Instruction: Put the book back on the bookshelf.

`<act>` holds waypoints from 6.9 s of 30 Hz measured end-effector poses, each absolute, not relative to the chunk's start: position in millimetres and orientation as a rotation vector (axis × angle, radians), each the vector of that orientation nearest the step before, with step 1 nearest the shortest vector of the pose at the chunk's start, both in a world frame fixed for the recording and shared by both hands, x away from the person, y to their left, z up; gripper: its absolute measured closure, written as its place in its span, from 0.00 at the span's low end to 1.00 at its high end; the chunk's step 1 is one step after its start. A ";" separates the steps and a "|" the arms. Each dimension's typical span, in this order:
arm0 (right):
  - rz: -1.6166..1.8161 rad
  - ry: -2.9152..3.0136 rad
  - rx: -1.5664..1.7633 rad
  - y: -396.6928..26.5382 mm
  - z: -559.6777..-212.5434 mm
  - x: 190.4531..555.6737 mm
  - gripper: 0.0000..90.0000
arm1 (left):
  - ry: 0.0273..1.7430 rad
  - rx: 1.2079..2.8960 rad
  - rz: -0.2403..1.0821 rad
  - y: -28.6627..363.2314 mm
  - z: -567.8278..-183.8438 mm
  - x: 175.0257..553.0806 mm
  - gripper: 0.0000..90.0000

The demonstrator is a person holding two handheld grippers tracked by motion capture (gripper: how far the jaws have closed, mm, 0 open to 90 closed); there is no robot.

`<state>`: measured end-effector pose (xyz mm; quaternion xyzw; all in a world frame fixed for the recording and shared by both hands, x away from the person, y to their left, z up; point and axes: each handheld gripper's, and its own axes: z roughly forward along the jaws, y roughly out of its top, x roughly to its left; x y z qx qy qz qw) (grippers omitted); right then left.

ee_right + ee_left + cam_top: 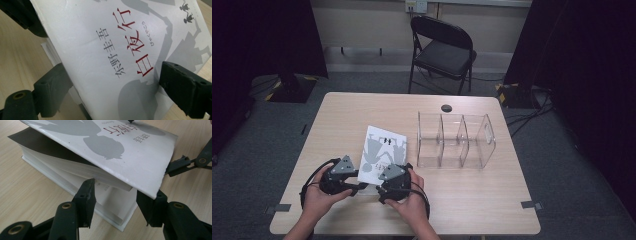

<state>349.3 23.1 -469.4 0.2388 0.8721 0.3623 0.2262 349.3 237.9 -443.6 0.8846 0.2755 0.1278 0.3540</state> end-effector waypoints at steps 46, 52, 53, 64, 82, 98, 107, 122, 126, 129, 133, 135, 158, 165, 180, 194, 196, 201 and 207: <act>0.834 2.312 0.549 3.3 -412.8 353.4 0.67 | 0.747 2.425 0.417 259.6 -482.1 368.3 0.19; 0.825 2.317 0.580 1.1 -395.8 351.8 0.69 | 0.718 2.426 0.415 250.2 -482.0 365.3 0.20; 0.825 2.317 0.580 1.1 -395.8 351.8 0.69 | 0.718 2.426 0.415 250.2 -482.0 365.3 0.20; 0.797 2.371 0.572 4.7 -378.1 350.9 0.70 | 0.620 2.424 0.454 232.8 -475.5 362.1 0.22; 0.801 2.393 0.586 7.2 -372.3 355.5 0.69 | 0.568 2.420 0.532 224.5 -464.3 368.7 0.22; 0.811 2.400 0.579 9.3 -356.2 359.8 0.69 | 0.351 2.438 0.656 213.1 -436.3 356.0 0.27; 0.787 2.422 0.572 10.6 -354.1 361.3 0.69 | 0.191 2.442 0.692 207.4 -431.4 351.7 0.38; 0.826 2.460 0.473 11.8 -352.6 361.5 0.61 | 0.184 2.456 0.689 205.1 -406.0 350.8 0.63; 0.851 2.471 0.454 11.6 -352.4 360.5 0.56 | 0.190 2.489 0.657 205.7 -402.0 350.6 0.65; 0.915 2.463 0.488 4.8 -350.6 361.6 0.46 | 0.196 2.487 0.652 208.3 -398.7 349.3 0.66; 0.995 2.462 0.587 -10.3 -340.4 363.4 0.39 | 0.201 2.493 0.646 213.9 -394.5 350.0 0.68; 1.007 2.460 0.610 -22.3 -333.8 363.8 0.39 | 0.209 2.495 0.636 216.9 -391.1 350.1 0.69; 1.014 2.534 0.871 -81.2 -420.3 352.6 0.26 | 0.241 2.514 0.584 236.1 -364.2 347.1 0.79; 0.964 2.585 0.950 -86.5 -464.0 349.8 0.26 | 0.206 2.563 0.559 235.6 -354.1 351.3 0.82; 0.910 2.610 0.956 -91.2 -487.0 345.7 0.19 | 0.282 2.585 0.479 242.4 -343.6 354.6 0.82; 0.956 2.565 0.935 -95.0 -492.6 344.2 0.14 | 0.342 2.650 0.406 238.7 -334.5 368.7 0.83; 0.970 2.556 0.936 -95.4 -493.8 343.9 0.13 | 0.342 2.649 0.408 238.3 -334.7 368.0 0.83; 1.030 2.517 0.945 -97.4 -498.4 342.8 0.11 | 0.342 2.650 0.409 238.2 -335.0 365.0 0.83; 1.059 2.481 0.953 -97.2 -501.0 341.8 0.11 | 0.322 2.655 0.398 242.1 -333.7 360.2 0.82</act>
